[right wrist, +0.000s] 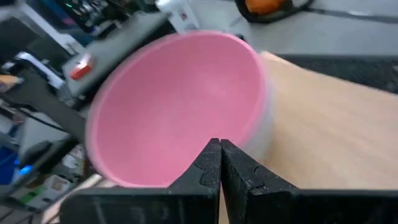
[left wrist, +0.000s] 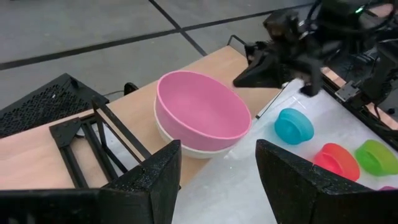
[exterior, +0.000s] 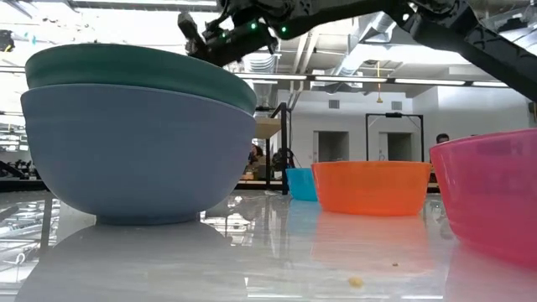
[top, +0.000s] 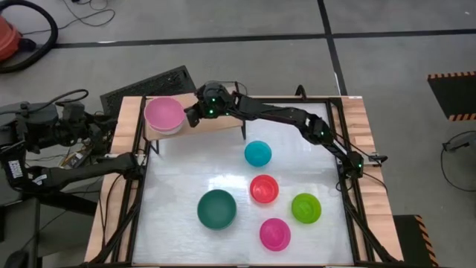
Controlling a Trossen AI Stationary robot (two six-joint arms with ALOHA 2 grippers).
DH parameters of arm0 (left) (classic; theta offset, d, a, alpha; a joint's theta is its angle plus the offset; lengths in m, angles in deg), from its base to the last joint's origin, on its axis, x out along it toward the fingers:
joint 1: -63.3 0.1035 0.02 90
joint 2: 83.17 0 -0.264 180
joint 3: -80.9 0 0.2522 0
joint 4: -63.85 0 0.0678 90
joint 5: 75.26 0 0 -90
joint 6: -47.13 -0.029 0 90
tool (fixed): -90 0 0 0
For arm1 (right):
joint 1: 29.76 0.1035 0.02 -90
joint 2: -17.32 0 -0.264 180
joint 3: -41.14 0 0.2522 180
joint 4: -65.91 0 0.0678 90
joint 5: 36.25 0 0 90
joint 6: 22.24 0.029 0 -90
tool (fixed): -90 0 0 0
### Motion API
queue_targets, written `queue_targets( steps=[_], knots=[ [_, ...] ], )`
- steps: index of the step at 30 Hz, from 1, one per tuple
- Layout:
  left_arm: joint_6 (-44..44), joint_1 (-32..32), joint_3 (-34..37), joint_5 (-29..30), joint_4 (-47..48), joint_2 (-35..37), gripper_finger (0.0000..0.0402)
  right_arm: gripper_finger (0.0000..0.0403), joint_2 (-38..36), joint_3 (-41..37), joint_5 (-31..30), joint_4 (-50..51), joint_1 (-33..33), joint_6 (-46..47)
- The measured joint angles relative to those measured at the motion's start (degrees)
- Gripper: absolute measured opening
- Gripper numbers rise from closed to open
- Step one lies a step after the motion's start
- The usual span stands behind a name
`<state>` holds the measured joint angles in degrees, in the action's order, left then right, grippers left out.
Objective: Place and stack bowls onto a shelf
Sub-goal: Stack the big pink bowl on top of the big white bowl on the shelf
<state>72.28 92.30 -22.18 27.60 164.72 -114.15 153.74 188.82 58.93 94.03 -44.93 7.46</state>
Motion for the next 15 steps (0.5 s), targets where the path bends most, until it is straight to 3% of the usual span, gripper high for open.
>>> queue_targets(
  steps=[8,12,15],
  knots=[
    [-0.91,0.0,1.8,-2.53,-3.27,0.12,0.0186,0.0027,-4.1,0.98,-1.6,-5.39,0.82,-1.6],
    [-1.3,0.55,9.35,0.08,-10.27,0.04,0.0158,0.0027,-6.76,0.94,-2.77,-5.13,2.7,-4.43],
    [-3.66,0.72,16.92,0.82,-19.94,0.0,0.0115,0.0027,-11.54,0.89,-3.95,-4.26,4.15,-7.39]
  ],
)
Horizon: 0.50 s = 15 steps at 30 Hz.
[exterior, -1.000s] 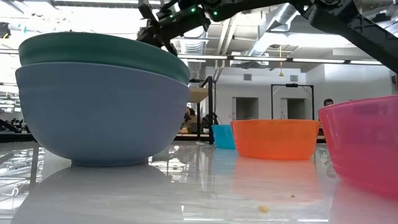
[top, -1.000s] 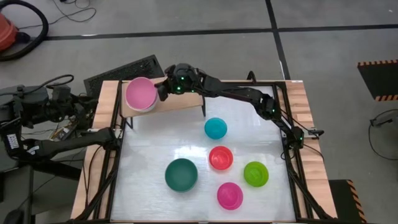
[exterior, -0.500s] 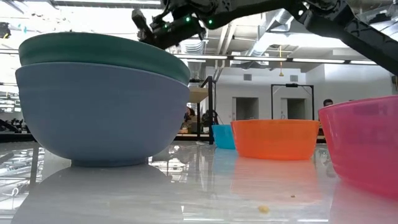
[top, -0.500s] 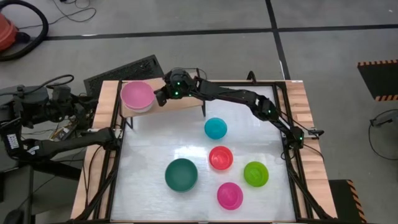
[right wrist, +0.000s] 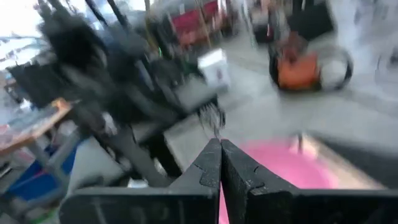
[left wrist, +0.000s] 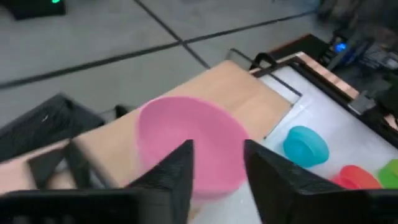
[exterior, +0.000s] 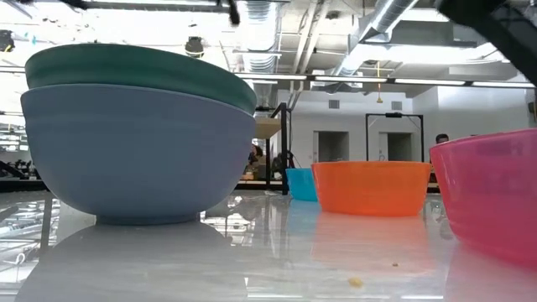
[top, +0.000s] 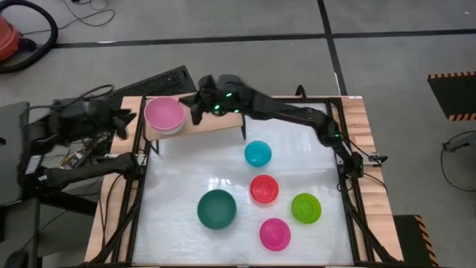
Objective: Place and stack bowls onto a shelf
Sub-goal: Stack the big pink bowl on top of the big white bowl on the shelf
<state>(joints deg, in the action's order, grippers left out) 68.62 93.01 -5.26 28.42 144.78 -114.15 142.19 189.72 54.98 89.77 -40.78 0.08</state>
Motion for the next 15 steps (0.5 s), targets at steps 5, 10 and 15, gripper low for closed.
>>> queue_targets(
  steps=[5,10,15],
  knots=[
    [-3.58,-0.04,8.08,-0.29,-9.45,0.09,0.0013,0.0027,-7.82,0.23,-5.33,5.94,1.86,-6.46],
    [-1.44,0.0,14.51,7.01,-10.29,6.05,0.0002,0.0027,-12.93,-0.04,-11.0,11.41,4.63,-12.18],
    [0.95,0.01,21.83,5.24,-14.39,15.66,0.0,0.0027,-15.86,0.07,-15.8,11.3,6.64,-16.25]
  ],
)
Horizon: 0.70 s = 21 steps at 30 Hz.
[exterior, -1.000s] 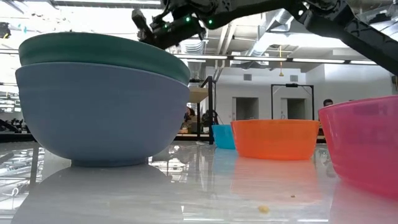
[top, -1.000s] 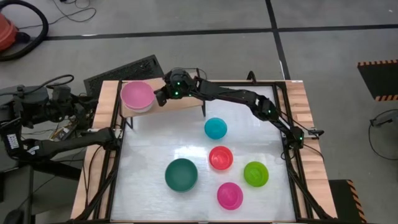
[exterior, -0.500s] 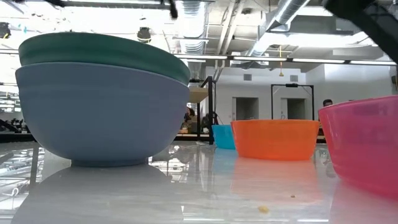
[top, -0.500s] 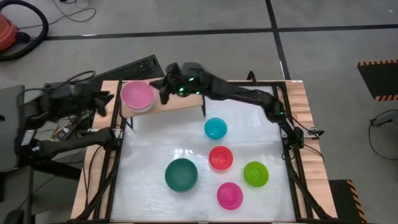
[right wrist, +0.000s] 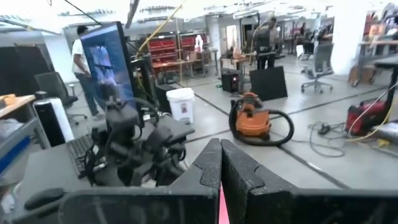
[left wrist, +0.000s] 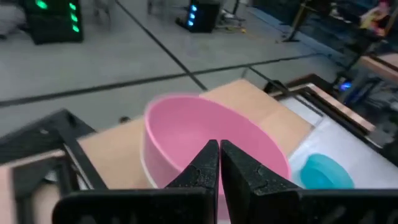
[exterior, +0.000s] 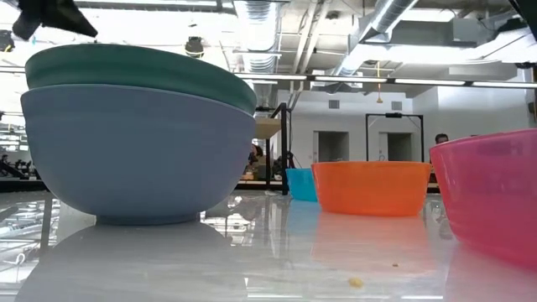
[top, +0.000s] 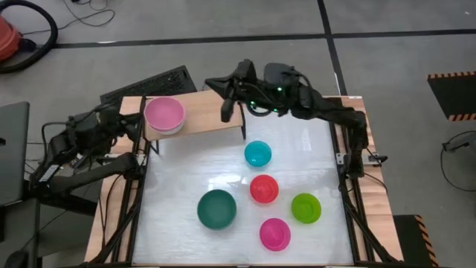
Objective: Place and stack bowls onto a shelf
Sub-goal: Stack the big pink bowl on top of the big white bowl on the shelf
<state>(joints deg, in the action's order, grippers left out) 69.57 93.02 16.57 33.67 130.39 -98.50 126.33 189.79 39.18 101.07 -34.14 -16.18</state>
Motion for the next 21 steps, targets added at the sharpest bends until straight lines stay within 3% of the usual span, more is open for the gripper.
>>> queue_targets(
  steps=[7,16,21],
  knots=[
    [-2.72,-0.03,4.91,-3.97,-2.44,3.51,0.0,0.0027,0.15,-0.07,-1.14,1.51,0.01,0.02],
    [-1.85,-0.03,8.6,-2.12,-0.68,3.49,0.0,0.0027,1.38,-0.17,-1.07,4.25,0.66,1.43],
    [0.04,-0.03,6.35,-2.1,-1.22,3.49,0.0,0.0027,1.03,-0.01,-0.93,6.12,1.09,1.47]
  ],
)
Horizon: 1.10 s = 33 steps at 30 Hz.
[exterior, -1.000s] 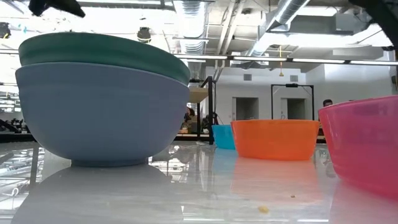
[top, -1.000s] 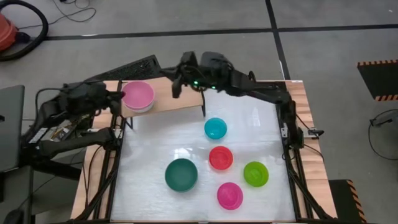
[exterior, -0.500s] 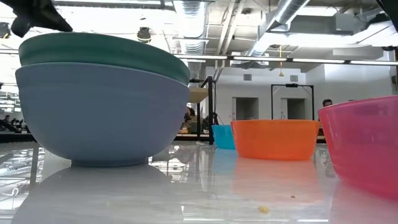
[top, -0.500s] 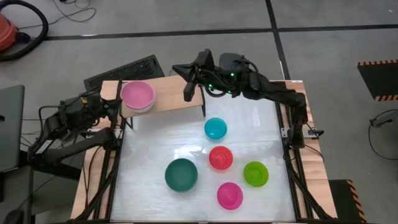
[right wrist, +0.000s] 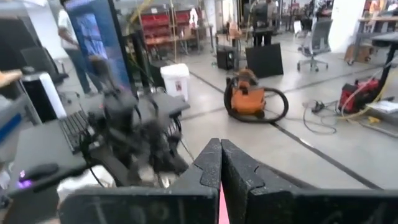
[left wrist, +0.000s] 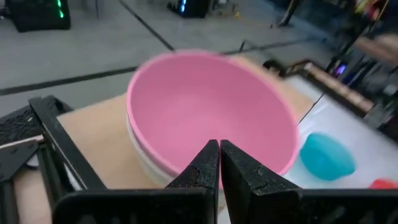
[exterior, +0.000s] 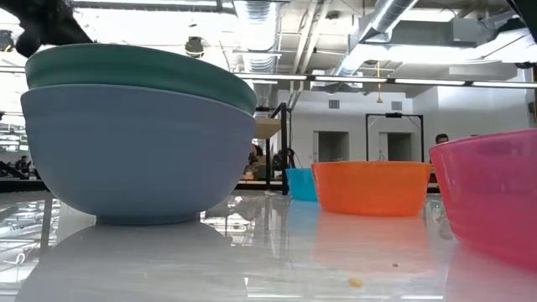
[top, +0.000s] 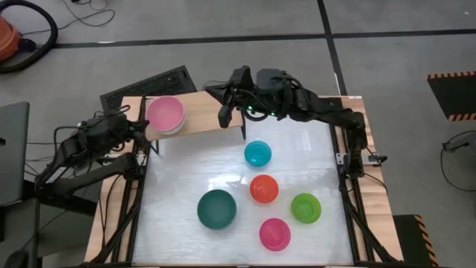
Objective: Place and stack bowls onto a shelf
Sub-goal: Stack the big pink bowl on top of the big white bowl on the shelf, then stack the big dark green bowl on top of the big pink bowl on the shelf
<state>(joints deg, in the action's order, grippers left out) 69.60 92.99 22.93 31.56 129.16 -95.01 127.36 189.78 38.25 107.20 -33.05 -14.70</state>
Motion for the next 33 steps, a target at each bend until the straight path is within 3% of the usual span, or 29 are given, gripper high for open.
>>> queue_targets(
  steps=[4,9,14,20,24,33],
  knots=[
    [0.99,0.0,-4.57,-1.44,-0.07,0.0,0.0,0.0035,0.12,-0.03,1.44,8.19,0.85,1.68],
    [0.64,0.0,-11.83,-6.87,-0.03,0.02,0.0006,0.0061,1.73,0.0,8.33,28.27,3.63,9.07],
    [-1.31,0.0,-17.8,-12.11,0.24,0.02,0.0049,0.0106,6.48,-0.12,8.66,43.32,9.08,14.59],
    [-2.6,0.0,-20.25,-24.51,0.41,0.02,0.0132,0.0169,14.32,-0.08,8.47,45.05,14.01,20.0],
    [-0.06,0.04,-20.25,-29.95,1.44,0.02,0.0177,0.0189,18.74,-0.06,9.34,45.42,15.85,25.64],
    [2.67,0.0,-20.23,-36.06,7.58,0.0,0.0204,0.0178,25.24,-0.08,12.64,45.98,19.55,30.14]
  ],
)
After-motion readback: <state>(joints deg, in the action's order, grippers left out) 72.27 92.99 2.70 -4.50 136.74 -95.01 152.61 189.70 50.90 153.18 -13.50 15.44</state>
